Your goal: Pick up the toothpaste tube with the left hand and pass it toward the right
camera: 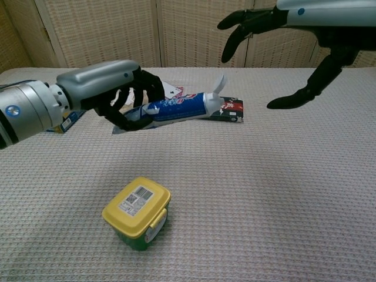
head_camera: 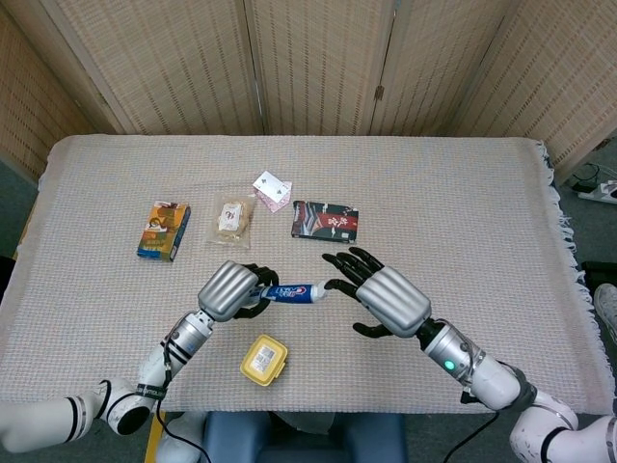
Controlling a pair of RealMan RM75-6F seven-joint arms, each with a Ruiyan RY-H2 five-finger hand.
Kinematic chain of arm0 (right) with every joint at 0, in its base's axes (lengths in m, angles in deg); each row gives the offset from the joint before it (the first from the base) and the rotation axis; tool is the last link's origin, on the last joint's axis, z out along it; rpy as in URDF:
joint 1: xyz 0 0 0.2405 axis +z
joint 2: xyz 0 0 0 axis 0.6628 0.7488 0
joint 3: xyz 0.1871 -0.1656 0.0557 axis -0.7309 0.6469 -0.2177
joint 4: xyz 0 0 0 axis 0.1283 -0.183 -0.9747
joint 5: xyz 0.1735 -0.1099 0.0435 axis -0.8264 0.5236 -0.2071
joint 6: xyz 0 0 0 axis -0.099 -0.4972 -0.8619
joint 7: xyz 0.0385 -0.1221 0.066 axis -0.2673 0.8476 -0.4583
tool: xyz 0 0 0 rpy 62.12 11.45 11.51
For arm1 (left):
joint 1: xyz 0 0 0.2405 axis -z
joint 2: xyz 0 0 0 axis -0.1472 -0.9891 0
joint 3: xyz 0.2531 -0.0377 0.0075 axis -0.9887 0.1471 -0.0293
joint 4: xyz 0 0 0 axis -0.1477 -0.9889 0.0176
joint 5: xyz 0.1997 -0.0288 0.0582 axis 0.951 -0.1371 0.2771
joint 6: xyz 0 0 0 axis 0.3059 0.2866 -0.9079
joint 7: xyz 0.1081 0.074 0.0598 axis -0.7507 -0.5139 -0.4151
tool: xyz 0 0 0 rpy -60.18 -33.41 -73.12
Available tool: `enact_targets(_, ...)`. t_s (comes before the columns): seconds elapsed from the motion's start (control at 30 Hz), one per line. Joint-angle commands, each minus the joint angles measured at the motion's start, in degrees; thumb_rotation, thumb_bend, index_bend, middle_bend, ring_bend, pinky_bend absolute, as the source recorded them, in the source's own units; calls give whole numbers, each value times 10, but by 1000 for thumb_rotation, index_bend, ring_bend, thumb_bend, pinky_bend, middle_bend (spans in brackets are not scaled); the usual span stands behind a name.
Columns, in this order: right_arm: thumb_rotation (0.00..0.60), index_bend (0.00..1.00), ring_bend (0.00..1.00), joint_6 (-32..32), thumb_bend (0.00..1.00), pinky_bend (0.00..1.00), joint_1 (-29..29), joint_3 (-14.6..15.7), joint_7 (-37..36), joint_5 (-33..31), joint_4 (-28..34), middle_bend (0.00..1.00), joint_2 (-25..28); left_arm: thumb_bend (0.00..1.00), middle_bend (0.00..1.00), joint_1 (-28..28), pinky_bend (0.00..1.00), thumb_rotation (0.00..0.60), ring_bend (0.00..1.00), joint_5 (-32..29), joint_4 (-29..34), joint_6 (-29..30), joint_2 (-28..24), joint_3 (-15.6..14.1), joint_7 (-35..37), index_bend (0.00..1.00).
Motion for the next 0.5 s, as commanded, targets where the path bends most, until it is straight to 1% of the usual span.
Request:
enact_targets(0.03,600,270,0,8,304,0,12,0,12,-10,-5,0,-13,739,820,2,717,600,729,-5,5,-1,4,3,-9,751)
enact_targets(0.2,600,270,0,14,304,0,26,2,30,-32,-9,0,-25,742,822,1,717,600,729,-11,8,2,5,5,-13,752)
enact_targets(0.5,600,278,0,11,305,0,32,12,47,-63,-13,1,-27,742,824,-5,717,600,729,-7,0,9,2,0,5,753)
